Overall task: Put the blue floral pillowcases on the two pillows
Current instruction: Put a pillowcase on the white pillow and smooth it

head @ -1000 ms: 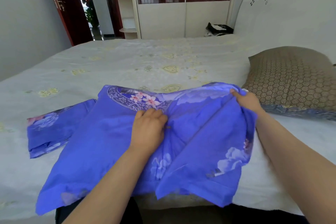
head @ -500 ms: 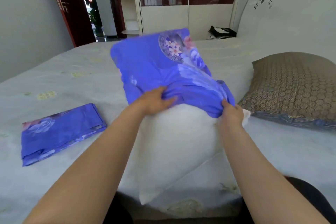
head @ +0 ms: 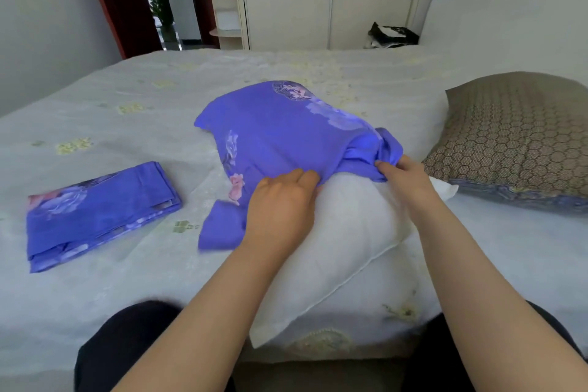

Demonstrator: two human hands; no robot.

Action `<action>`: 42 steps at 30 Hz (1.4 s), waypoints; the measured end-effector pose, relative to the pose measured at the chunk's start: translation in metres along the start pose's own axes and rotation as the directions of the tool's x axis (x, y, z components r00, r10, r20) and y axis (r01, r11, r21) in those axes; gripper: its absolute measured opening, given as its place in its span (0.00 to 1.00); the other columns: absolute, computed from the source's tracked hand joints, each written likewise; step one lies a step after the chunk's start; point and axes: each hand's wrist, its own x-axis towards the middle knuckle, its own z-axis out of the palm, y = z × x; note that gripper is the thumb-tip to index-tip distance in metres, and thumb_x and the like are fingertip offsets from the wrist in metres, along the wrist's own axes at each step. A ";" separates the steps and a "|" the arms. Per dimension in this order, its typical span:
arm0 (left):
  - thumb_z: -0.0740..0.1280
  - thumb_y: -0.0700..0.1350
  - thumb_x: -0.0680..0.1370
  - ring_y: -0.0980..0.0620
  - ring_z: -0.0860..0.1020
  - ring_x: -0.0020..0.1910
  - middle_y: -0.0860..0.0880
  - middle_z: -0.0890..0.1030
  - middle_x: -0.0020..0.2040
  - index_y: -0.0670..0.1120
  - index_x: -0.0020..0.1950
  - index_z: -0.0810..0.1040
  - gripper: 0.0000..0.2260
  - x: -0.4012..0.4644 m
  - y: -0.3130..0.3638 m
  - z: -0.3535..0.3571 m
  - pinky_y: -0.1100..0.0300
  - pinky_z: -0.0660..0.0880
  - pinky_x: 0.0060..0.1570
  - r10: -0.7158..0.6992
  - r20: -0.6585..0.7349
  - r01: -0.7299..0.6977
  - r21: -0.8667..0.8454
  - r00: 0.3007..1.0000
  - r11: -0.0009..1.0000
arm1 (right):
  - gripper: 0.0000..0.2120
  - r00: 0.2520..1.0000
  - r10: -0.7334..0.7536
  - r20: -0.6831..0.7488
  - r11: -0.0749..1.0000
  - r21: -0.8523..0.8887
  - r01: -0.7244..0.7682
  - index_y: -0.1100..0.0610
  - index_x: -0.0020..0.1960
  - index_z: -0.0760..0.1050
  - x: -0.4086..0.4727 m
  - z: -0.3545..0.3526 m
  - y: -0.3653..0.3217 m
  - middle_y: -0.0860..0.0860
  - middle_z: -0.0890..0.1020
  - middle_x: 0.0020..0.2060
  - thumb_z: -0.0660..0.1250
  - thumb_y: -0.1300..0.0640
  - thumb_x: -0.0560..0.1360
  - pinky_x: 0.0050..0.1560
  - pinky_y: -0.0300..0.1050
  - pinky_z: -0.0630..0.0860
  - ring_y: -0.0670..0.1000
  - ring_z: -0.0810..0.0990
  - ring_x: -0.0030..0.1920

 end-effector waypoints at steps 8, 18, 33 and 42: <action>0.66 0.43 0.68 0.41 0.75 0.50 0.46 0.75 0.56 0.48 0.65 0.71 0.24 -0.034 -0.006 0.009 0.51 0.72 0.46 -0.288 0.042 0.291 -0.116 0.957 0.950 | 0.11 0.946 0.217 0.241 0.418 0.853 -0.313 0.58 0.42 0.76 -0.011 -0.081 -0.009 0.53 0.84 0.34 0.73 0.61 0.60 0.33 0.46 0.81 0.51 0.85 0.36; 0.59 0.48 0.78 0.45 0.74 0.35 0.49 0.76 0.35 0.46 0.40 0.77 0.12 -0.040 0.020 -0.008 0.56 0.66 0.35 0.069 -0.090 -0.076 -0.075 0.994 0.994 | 0.10 0.894 0.446 0.045 0.541 0.782 -0.310 0.52 0.43 0.73 -0.015 -0.081 0.042 0.46 0.82 0.26 0.58 0.53 0.81 0.25 0.36 0.76 0.43 0.79 0.24; 0.70 0.61 0.70 0.51 0.73 0.59 0.53 0.71 0.62 0.47 0.69 0.65 0.33 -0.091 -0.017 0.012 0.52 0.72 0.60 -0.653 0.626 0.875 -0.468 0.426 0.122 | 0.23 0.803 -0.579 -0.141 0.705 -0.581 0.407 0.52 0.67 0.70 -0.037 -0.025 0.044 0.52 0.70 0.68 0.59 0.44 0.75 0.71 0.59 0.52 0.54 0.65 0.71; 0.57 0.30 0.68 0.61 0.69 0.31 0.55 0.75 0.33 0.46 0.44 0.78 0.16 -0.003 -0.072 -0.029 0.66 0.70 0.33 -0.650 0.176 0.496 -0.795 0.739 0.349 | 0.41 0.977 -0.214 0.021 0.740 -0.650 0.176 0.48 0.77 0.51 -0.082 0.069 0.040 0.54 0.64 0.72 0.39 0.28 0.69 0.71 0.58 0.55 0.56 0.63 0.71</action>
